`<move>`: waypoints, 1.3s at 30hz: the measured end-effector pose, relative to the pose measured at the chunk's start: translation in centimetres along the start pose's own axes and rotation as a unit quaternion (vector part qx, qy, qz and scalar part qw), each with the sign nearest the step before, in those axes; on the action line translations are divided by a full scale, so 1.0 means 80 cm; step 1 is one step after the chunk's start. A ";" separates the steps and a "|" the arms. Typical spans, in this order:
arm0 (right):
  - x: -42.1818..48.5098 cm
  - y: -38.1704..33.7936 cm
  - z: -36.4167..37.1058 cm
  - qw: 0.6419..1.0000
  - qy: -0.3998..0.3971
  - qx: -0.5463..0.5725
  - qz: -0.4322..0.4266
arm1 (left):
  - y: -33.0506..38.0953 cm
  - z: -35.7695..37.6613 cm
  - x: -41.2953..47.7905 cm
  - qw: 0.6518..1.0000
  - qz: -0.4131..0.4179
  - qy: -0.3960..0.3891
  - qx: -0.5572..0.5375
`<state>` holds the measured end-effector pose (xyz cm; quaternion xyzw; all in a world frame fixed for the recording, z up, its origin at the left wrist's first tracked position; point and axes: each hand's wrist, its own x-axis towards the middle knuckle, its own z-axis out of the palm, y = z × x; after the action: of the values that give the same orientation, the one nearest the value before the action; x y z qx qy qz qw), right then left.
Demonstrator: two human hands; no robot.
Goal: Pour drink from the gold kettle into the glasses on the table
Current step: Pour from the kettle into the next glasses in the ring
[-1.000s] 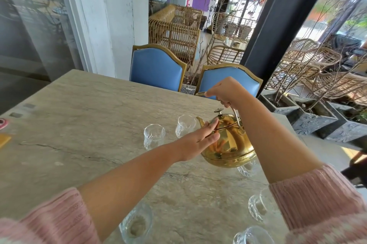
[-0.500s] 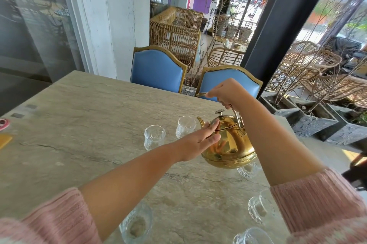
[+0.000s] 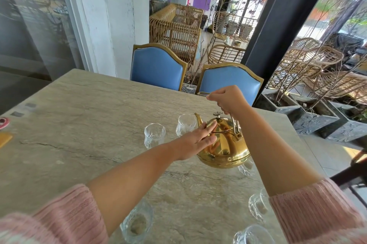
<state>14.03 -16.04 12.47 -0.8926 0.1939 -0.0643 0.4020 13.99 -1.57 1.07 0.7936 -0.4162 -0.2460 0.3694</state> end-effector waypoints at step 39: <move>-0.074 -0.065 0.068 0.993 -0.081 -0.022 -0.089 | -0.021 -0.008 -0.130 0.992 -0.041 0.011 0.117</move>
<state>11.63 -6.82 12.96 -0.9171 0.0820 -0.0231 0.3896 9.69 8.10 0.95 0.8502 -0.4055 -0.2017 0.2684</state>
